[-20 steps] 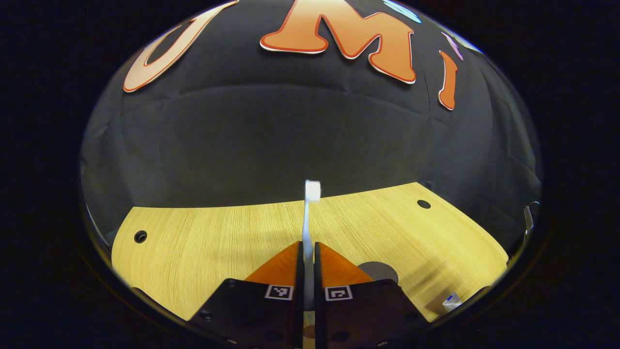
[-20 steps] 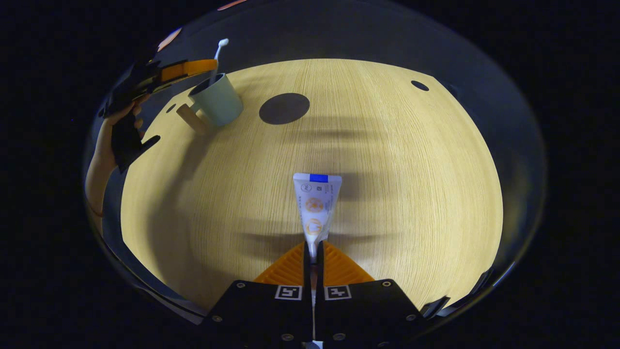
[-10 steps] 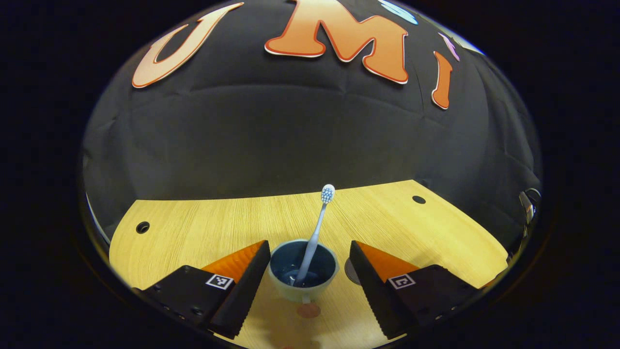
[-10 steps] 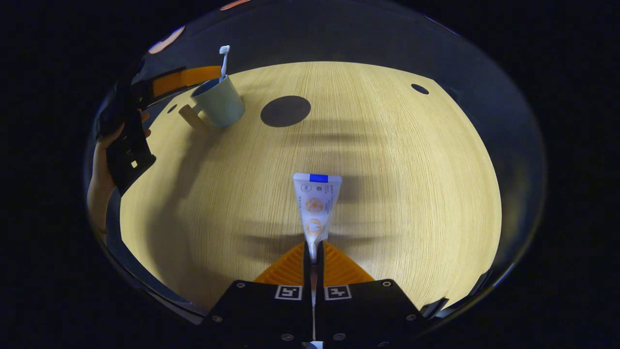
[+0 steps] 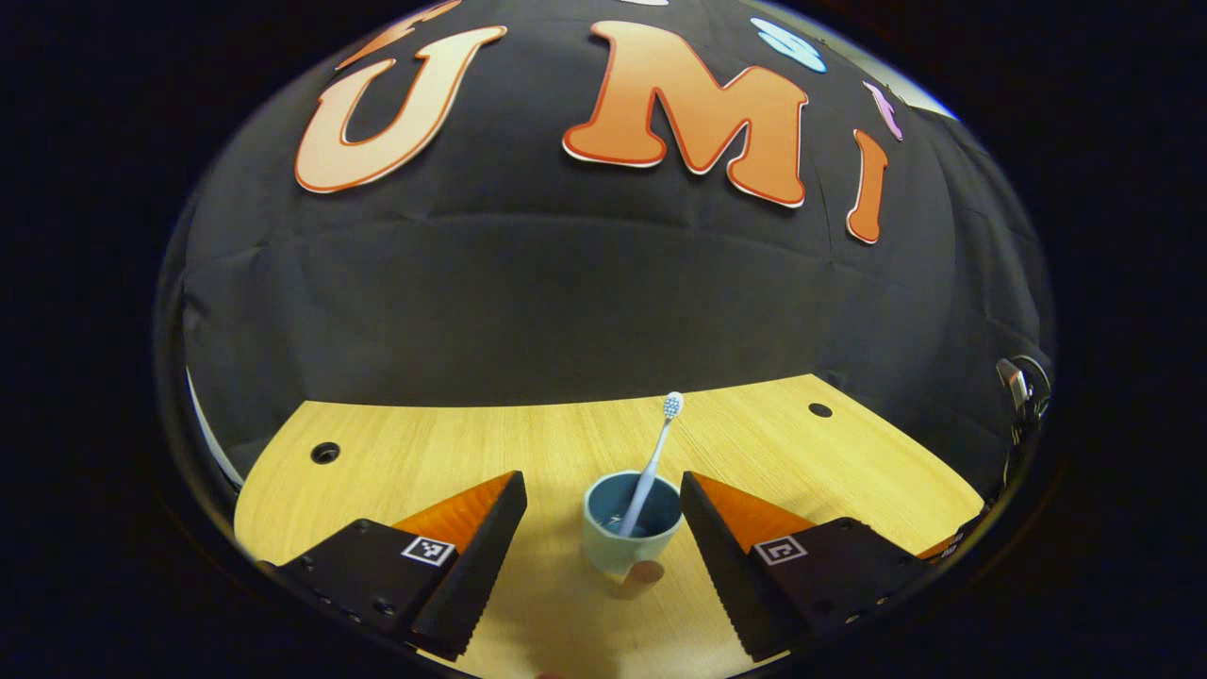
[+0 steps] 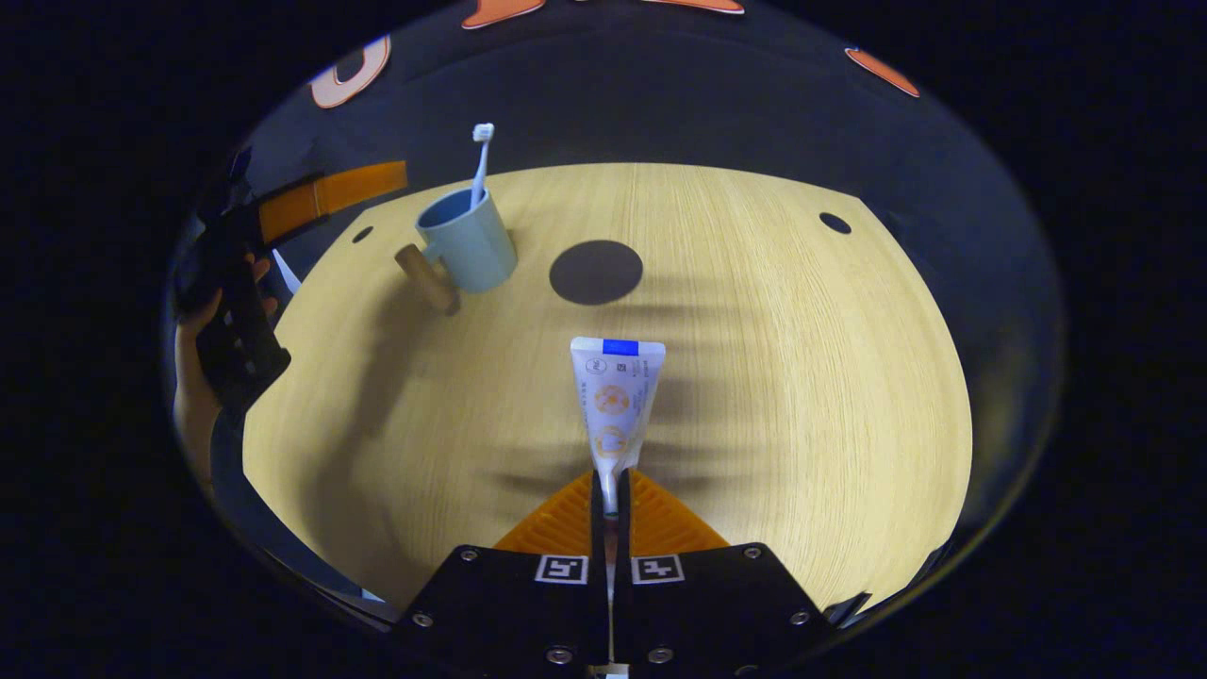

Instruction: Put the toothbrush and toothpaste on the desktop into the cup, then pick up the cup and place it on the coaster on the desktop.

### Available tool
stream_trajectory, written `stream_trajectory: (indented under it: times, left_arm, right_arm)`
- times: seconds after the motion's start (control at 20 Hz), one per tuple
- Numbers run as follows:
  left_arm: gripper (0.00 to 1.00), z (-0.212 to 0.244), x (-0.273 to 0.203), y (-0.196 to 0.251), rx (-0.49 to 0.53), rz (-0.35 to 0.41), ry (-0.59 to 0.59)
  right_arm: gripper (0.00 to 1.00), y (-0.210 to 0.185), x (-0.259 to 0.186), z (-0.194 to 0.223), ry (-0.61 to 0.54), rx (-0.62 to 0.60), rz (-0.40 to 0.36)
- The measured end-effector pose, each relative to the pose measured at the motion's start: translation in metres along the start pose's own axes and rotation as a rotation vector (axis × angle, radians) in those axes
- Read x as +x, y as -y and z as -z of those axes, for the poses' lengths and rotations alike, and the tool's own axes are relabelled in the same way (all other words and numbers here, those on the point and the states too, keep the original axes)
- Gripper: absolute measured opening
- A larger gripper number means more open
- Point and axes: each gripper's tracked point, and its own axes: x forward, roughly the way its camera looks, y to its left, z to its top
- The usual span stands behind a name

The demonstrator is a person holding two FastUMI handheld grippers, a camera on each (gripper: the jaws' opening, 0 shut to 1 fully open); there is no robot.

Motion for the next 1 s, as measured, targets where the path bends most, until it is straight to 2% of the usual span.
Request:
stream_trajectory:
  times: [0.3, 0.6, 0.8, 1.0]
  left_arm:
    - [0.99, -0.012, -0.043, -0.04, 0.005, -0.058, 0.017]
    - [0.99, -0.016, -0.078, -0.078, 0.001, -0.107, 0.027]
    - [0.99, -0.016, -0.092, -0.099, -0.009, -0.138, 0.029]
    - [0.99, -0.013, -0.1, -0.121, -0.011, -0.178, 0.024]
  right_arm:
    - [0.02, -0.034, -0.021, -0.058, 0.158, -0.069, -0.049]
    - [0.02, -0.094, -0.037, -0.145, 0.358, -0.174, -0.12]
    - [0.02, -0.128, -0.028, -0.196, 0.47, -0.203, -0.176]
    - [0.02, -0.143, -0.025, -0.238, 0.58, -0.199, -0.226]
